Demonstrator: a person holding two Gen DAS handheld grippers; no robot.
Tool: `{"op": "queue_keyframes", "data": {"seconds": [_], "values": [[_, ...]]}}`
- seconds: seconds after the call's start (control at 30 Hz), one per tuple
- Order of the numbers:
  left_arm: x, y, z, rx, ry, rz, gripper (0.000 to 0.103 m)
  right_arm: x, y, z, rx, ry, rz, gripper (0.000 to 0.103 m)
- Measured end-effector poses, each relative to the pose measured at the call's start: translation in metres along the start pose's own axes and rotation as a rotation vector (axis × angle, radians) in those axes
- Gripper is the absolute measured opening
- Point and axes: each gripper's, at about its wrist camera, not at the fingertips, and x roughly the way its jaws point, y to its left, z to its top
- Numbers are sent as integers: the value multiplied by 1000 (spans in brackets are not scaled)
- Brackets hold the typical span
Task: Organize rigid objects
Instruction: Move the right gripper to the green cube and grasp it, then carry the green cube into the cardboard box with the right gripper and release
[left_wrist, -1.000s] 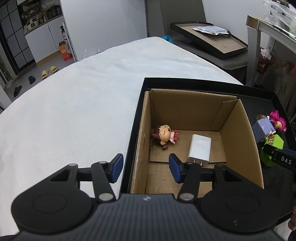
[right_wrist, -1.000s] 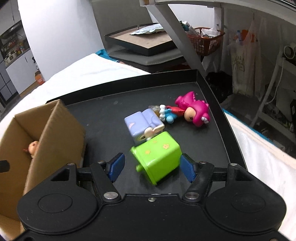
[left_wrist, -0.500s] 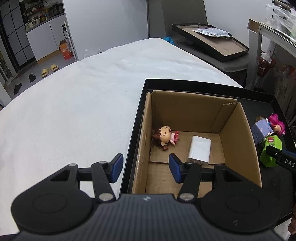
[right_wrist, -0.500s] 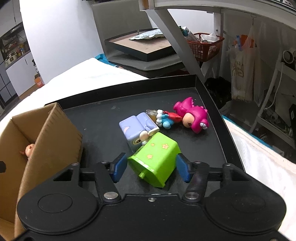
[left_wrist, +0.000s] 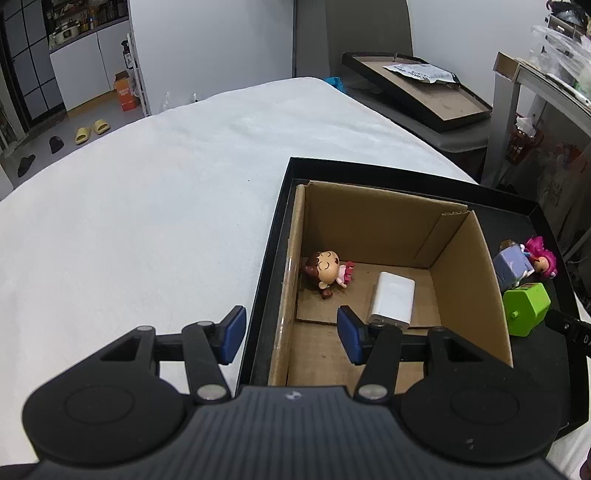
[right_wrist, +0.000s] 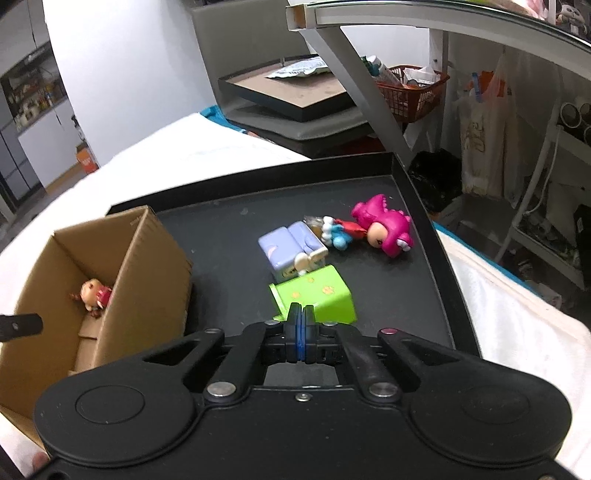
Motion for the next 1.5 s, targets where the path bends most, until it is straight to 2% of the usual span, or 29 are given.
{"op": "queue_keyframes", "data": {"seconds": [0.07, 0.13, 0.17, 0.2, 0.27, 0.47, 0.57, 0.87, 0.93, 0.97, 1.1, 1.5], "values": [[-1, 1, -1, 3, -3, -1, 53, -3, -2, -1, 20, -7, 15, 0], [-1, 3, -2, 2, -3, -2, 53, -7, -5, -2, 44, -10, 21, 5], [-1, 4, -2, 0, -3, -4, 53, -9, -7, -2, 50, -17, 24, 11], [-2, 5, -2, -2, -5, -7, 53, -9, -7, -3, 54, -19, 22, 29], [-1, 6, -2, -5, -6, -9, 53, -9, -8, -5, 67, -30, 6, 52], [3, 6, 0, -15, 4, -23, 53, 3, -4, -4, 41, -25, -14, 65], [4, 7, 0, -20, 8, -27, 53, 14, 1, -1, 1, -28, -24, 77], [8, 3, 1, -18, 20, -13, 53, 50, 7, 2, -40, 2, -44, 77], [8, 2, 1, -19, 21, -10, 53, 53, 4, 2, -35, 2, -39, 71], [8, 1, 2, -18, 20, -7, 53, 54, 3, 1, -32, 3, -33, 60], [9, -1, 1, -14, 20, 4, 53, 48, 1, 0, -29, -15, -34, 54], [4, -2, 0, -4, 8, 11, 53, 13, 6, 10, -35, -56, -34, 54]]}}
